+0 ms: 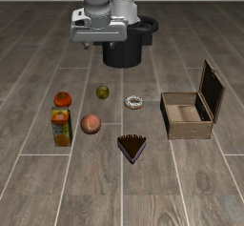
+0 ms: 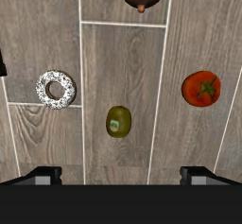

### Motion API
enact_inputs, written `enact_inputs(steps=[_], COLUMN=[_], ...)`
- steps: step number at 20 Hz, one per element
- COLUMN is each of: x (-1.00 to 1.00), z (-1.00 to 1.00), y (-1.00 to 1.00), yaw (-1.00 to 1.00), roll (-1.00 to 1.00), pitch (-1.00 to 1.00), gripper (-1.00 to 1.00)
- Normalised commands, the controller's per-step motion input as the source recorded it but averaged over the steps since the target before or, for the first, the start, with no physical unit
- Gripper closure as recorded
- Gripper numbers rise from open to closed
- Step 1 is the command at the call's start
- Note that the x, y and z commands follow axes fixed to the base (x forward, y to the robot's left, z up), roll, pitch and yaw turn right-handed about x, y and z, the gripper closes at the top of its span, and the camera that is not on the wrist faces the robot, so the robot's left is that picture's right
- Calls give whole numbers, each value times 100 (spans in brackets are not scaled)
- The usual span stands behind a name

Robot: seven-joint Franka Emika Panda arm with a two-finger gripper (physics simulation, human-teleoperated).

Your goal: Pick up the kiwi and place it in the box

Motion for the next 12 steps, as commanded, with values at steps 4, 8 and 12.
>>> enact_inputs(steps=[4, 8, 12], x=[0, 0, 0], z=[-100, -100, -100], y=[0, 0, 0], yaw=[0, 0, 0], roll=[0, 0, 0], pitch=[0, 0, 0], gripper=[-100, -100, -100])
